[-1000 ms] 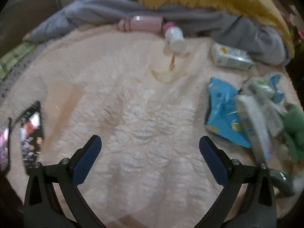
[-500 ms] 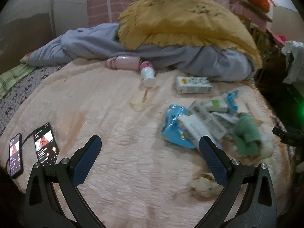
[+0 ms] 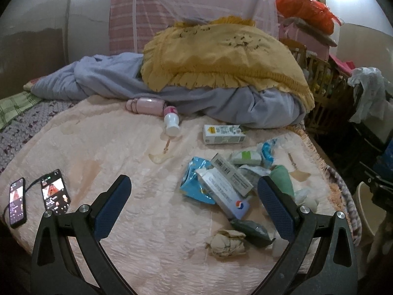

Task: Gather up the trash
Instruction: 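Move both tools over the bed toward the pile of trash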

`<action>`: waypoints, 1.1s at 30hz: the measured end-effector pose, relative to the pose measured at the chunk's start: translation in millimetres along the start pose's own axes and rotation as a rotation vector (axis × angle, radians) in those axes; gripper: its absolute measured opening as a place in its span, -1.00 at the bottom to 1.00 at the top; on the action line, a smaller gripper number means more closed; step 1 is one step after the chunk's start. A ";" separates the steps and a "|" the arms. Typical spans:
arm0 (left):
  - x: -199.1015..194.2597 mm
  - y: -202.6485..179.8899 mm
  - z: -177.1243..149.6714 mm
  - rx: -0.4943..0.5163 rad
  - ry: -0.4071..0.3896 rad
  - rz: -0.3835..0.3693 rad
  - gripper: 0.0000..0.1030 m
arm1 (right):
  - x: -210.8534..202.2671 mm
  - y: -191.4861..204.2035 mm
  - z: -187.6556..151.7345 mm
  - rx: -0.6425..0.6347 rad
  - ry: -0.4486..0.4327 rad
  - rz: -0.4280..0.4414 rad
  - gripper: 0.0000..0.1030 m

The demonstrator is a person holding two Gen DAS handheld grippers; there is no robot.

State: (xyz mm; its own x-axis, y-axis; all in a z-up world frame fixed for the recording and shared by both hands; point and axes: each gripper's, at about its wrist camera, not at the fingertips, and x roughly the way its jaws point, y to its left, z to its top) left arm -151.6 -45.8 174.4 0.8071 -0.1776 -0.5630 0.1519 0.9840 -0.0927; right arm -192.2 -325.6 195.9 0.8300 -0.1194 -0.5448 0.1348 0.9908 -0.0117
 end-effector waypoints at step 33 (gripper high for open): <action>-24.2 -5.5 13.2 0.010 -0.136 0.073 0.98 | -30.2 36.7 12.5 -0.016 -0.120 0.063 1.00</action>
State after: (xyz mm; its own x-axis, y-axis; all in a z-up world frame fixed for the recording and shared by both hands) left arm -164.5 -47.0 199.3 0.8858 -0.1059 -0.4518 0.0951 0.9944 -0.0467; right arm -205.6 -286.4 222.4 0.8955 -0.0625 -0.4407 0.0724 0.9974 0.0056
